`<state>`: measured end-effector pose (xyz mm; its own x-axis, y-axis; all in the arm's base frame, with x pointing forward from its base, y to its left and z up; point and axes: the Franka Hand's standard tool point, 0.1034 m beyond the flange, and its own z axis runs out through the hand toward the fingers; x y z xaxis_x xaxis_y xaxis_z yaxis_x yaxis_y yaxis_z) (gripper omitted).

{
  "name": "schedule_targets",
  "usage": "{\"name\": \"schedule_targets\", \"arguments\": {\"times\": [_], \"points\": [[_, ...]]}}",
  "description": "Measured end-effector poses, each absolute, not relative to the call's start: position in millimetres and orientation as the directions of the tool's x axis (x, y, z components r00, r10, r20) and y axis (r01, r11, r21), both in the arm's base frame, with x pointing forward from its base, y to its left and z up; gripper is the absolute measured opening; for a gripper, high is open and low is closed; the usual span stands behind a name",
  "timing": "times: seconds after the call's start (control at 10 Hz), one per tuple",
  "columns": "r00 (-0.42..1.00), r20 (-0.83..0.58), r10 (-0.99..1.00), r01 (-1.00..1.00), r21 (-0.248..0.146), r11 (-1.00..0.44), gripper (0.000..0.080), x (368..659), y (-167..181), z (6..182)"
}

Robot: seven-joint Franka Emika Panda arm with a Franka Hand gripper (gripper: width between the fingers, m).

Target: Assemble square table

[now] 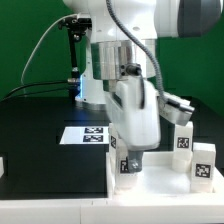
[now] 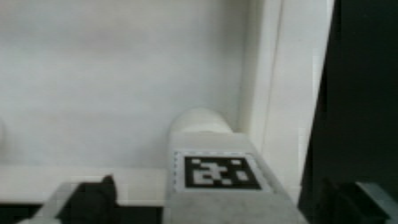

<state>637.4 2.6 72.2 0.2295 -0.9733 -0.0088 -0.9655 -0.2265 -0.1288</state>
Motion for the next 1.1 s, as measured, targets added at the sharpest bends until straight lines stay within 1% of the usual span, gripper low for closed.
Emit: {"name": "schedule_targets", "arguments": {"times": [0.1,0.2,0.3,0.5,0.6,0.7,0.8,0.9,1.1], "points": [[0.397,0.040,-0.917,-0.905,-0.149,-0.399,0.0623,637.4,-2.6,71.7],[0.566,0.079,-0.820,-0.808,-0.143,-0.571,0.0623,633.4,-3.2,71.0],[0.640,0.093,-0.762,-0.751,-0.131,-0.647,0.0645,631.8,-0.9,71.9],[0.714,0.106,-0.692,-0.682,-0.117,-0.722,0.0648,631.3,-3.4,70.6],[0.776,0.117,-0.620,-0.611,-0.105,-0.784,0.0649,631.3,-3.1,70.6],[0.899,0.144,-0.414,-0.406,-0.078,-0.910,0.0649,632.8,-2.3,73.5],[0.965,0.146,-0.218,-0.211,-0.060,-0.976,0.0649,634.3,-6.9,79.5],[0.941,0.139,-0.310,-0.302,-0.076,-0.950,0.0649,633.7,-6.6,76.9],[0.932,0.135,-0.337,-0.329,-0.078,-0.941,0.0649,633.3,-6.8,75.8]]}}
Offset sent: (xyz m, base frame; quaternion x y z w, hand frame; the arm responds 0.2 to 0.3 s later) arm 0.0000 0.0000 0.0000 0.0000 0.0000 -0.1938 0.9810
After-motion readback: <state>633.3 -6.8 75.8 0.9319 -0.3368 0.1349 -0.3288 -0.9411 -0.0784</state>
